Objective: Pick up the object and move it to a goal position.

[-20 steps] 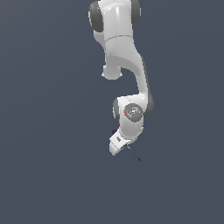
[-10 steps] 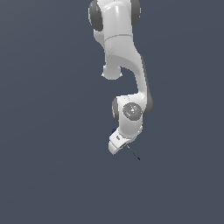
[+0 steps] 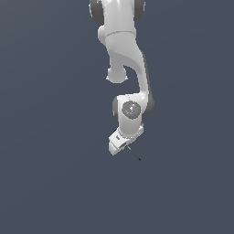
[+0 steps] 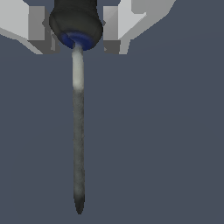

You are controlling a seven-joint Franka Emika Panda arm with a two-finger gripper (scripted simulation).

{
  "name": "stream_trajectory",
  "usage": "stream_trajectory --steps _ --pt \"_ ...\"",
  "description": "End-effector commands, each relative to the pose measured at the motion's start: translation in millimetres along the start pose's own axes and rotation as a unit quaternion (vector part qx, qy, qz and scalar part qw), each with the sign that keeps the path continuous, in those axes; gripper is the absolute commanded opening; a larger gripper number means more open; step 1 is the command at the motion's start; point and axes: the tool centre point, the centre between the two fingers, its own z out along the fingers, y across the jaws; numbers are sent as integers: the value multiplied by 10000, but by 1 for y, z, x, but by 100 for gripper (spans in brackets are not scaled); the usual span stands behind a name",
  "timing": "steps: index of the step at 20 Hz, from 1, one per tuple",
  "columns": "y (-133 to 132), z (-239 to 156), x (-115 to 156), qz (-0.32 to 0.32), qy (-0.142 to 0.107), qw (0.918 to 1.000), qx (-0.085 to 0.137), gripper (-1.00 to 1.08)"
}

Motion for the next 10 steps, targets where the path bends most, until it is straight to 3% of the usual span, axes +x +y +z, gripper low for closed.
stream_trajectory --steps 1,10 --pt "1 -2 -15 4 3 10000 -3 -100" --pt "3 -10 -85 4 3 10000 -3 -100"
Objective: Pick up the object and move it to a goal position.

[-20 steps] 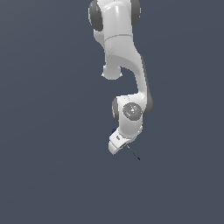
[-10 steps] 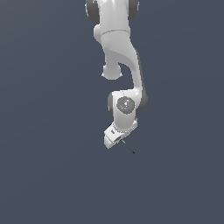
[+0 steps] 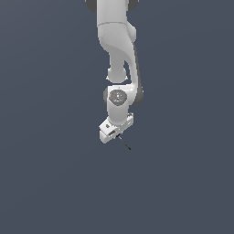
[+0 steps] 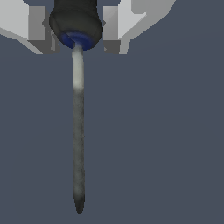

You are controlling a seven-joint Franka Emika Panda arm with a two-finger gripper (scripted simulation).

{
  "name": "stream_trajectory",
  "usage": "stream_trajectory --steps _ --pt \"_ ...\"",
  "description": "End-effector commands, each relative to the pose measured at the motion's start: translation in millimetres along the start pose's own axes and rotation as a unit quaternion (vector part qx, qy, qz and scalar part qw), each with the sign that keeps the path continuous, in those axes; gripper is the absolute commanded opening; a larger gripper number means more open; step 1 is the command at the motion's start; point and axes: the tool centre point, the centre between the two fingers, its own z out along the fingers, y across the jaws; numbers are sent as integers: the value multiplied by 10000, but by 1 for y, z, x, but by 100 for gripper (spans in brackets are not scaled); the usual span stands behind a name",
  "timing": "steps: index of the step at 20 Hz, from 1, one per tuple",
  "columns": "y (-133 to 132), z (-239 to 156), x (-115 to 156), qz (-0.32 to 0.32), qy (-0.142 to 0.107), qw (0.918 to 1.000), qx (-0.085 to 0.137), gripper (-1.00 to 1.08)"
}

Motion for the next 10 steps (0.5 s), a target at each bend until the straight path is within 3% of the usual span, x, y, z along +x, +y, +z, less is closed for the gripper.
stream_trajectory --steps 1,10 --pt "1 -3 -21 2 4 10000 -4 -100" --pt "4 -10 -83 2 4 10000 -4 -100"
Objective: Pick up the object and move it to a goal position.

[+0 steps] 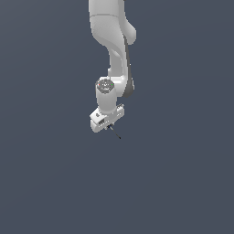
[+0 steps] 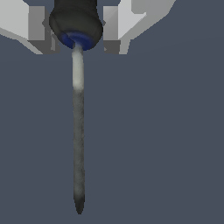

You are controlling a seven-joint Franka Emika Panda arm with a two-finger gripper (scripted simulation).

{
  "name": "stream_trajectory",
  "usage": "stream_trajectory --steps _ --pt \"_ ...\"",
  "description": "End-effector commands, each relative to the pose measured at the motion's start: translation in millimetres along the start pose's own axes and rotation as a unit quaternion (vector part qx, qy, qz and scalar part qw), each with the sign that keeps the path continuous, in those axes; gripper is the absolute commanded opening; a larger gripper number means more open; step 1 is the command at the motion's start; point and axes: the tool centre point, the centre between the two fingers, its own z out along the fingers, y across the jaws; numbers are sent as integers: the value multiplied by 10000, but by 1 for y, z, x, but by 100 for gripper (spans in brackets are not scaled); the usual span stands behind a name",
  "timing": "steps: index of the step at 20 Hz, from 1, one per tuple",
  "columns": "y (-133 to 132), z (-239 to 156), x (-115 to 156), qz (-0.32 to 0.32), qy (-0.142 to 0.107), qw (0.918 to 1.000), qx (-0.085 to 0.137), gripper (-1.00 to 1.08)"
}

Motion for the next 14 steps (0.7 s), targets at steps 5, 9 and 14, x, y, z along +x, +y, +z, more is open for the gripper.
stream_trajectory --steps 5,9,14 --pt "2 -4 -29 -3 6 10000 -5 -100" --pt "3 -5 -35 -3 6 10000 -5 -100" --pt "4 -5 -34 -3 6 10000 -5 -100"
